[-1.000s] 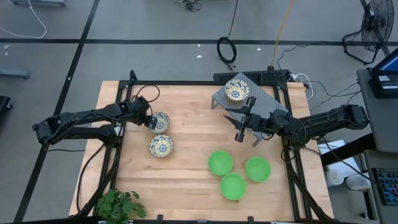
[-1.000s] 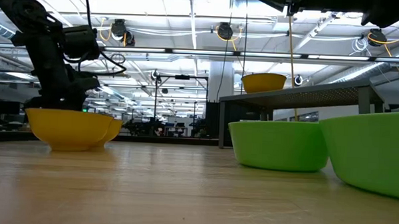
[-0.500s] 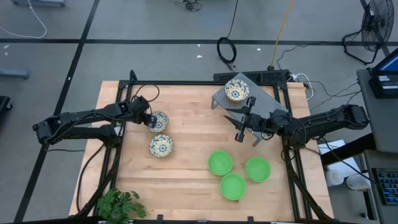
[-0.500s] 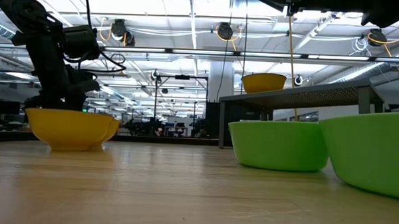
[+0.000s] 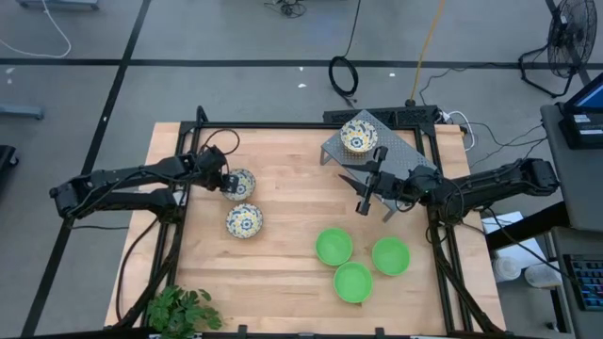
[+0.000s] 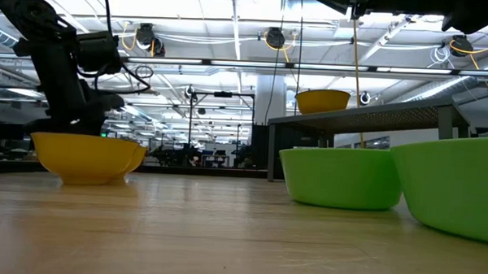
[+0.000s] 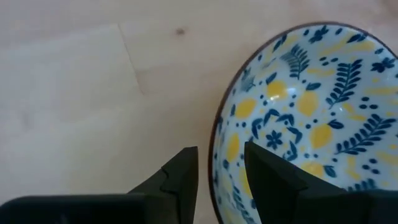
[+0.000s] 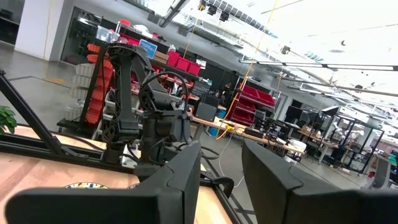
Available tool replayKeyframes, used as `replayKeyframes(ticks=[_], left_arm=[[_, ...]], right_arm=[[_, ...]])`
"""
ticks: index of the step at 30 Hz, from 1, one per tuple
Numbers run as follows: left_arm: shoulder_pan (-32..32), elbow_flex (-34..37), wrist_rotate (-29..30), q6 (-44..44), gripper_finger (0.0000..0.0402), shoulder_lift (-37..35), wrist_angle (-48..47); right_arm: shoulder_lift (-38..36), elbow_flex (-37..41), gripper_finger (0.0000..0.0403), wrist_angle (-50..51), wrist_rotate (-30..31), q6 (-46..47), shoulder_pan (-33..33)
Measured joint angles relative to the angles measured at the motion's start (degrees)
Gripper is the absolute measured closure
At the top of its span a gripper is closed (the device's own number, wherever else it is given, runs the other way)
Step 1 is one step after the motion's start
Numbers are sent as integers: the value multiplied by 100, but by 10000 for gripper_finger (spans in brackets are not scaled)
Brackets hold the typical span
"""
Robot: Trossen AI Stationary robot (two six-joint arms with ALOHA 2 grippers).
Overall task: Pick & Place Mini bowls
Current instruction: Stack the top yellow bowl on the yellow bowl on the shelf
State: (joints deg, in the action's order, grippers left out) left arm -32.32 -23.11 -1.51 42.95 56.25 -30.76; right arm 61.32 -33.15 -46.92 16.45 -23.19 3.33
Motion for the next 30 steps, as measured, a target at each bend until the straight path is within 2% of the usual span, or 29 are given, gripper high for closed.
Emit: replayKeyframes(ticks=[6,13,20,30], left_arm=[[3,-152,-626,108,270,0,-96],[-2,-537,22,124,270,-1,-647],[13,-531,290,263,270,0,-1023],[229,-527,419,412,270,0,-934]], right_arm=[[0,0,298,0,0,-1,0],[0,0,298,0,0,0,-2],[-2,2,298,2,0,1,0],[-2,0,298,0,0,0,0]])
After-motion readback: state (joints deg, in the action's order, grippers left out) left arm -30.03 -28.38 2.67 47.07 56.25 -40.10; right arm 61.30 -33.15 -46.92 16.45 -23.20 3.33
